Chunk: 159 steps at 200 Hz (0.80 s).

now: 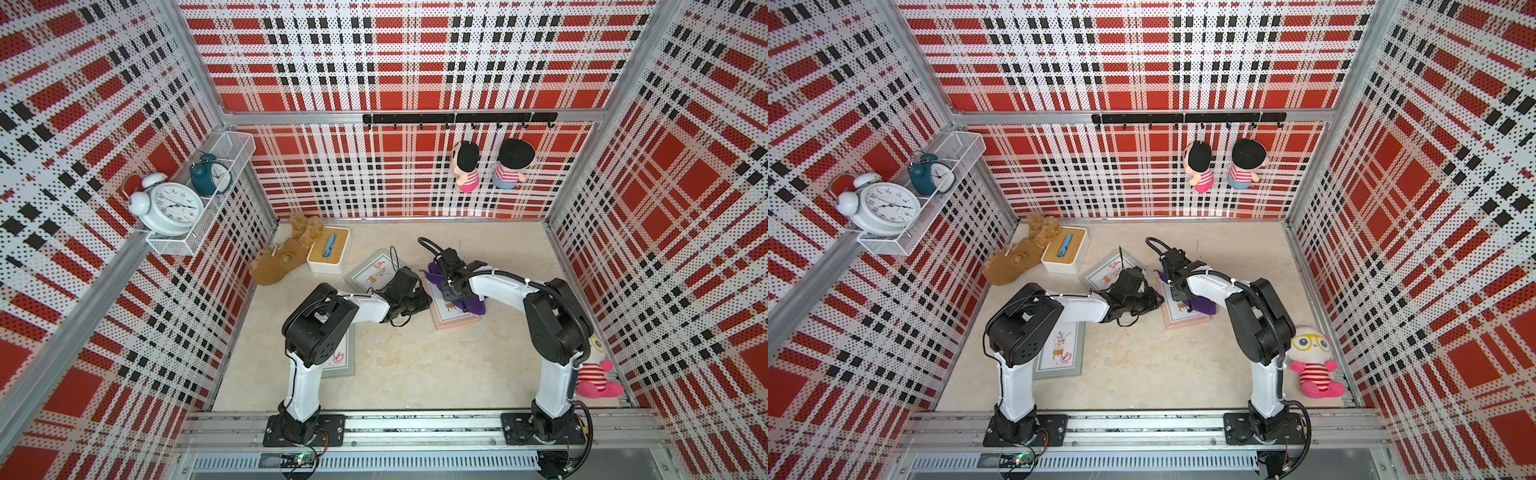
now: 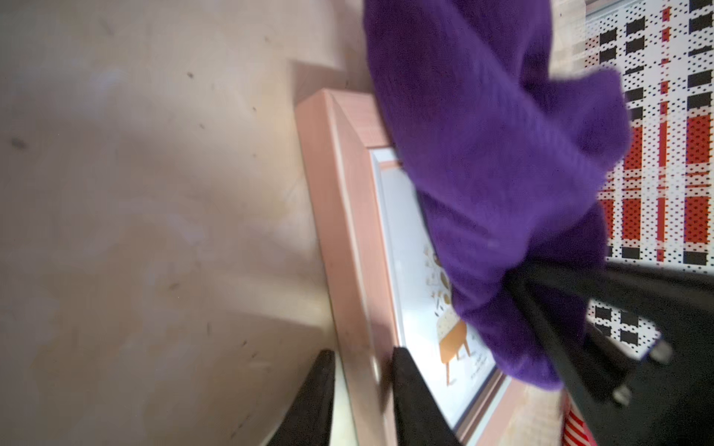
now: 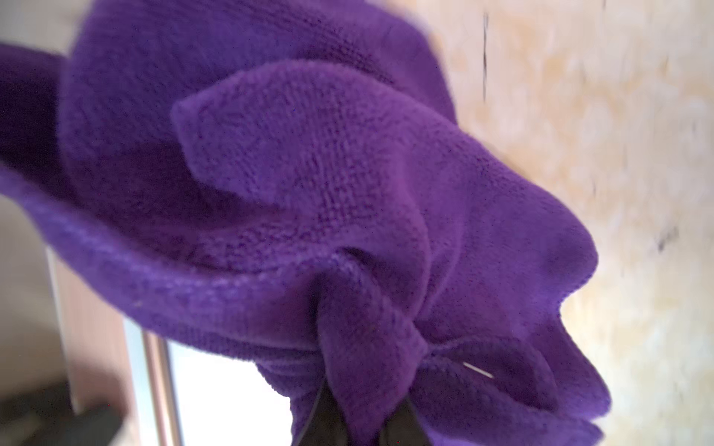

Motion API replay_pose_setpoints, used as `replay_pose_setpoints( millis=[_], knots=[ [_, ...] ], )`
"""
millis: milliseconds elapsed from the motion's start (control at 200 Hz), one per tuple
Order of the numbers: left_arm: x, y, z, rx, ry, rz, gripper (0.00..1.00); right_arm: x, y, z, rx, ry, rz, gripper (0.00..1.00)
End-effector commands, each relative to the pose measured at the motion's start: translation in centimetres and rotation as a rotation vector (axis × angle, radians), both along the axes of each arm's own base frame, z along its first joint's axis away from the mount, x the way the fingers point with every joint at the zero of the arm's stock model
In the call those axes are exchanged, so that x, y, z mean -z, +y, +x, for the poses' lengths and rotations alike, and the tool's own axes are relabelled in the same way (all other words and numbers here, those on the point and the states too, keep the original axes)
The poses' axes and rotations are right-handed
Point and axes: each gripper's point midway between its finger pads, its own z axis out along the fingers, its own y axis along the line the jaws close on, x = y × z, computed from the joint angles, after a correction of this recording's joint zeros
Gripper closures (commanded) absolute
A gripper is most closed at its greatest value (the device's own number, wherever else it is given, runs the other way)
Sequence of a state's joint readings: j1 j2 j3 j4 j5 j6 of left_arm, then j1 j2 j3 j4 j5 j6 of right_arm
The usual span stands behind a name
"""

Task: Wipe the picture frame with a cloth
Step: Wipe the dirt from the picture frame.

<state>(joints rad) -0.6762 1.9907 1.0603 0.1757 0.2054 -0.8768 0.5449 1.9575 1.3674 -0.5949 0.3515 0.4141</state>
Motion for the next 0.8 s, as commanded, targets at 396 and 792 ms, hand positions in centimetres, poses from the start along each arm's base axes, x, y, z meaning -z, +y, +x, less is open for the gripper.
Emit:
replay_pose_setpoints(
  millis=[396, 792],
  knots=[
    [5.4, 2.0, -2.9, -0.006, 0.103, 0.133, 0.76, 3.0, -1.1, -9.5, -0.11, 0.204, 0.058, 1.0],
    [6.1, 2.5, -3.6, 0.024, 0.106, 0.173, 0.8, 1.0, 0.8, 1.0, -0.074, 0.015, -0.012, 1.0]
  ],
)
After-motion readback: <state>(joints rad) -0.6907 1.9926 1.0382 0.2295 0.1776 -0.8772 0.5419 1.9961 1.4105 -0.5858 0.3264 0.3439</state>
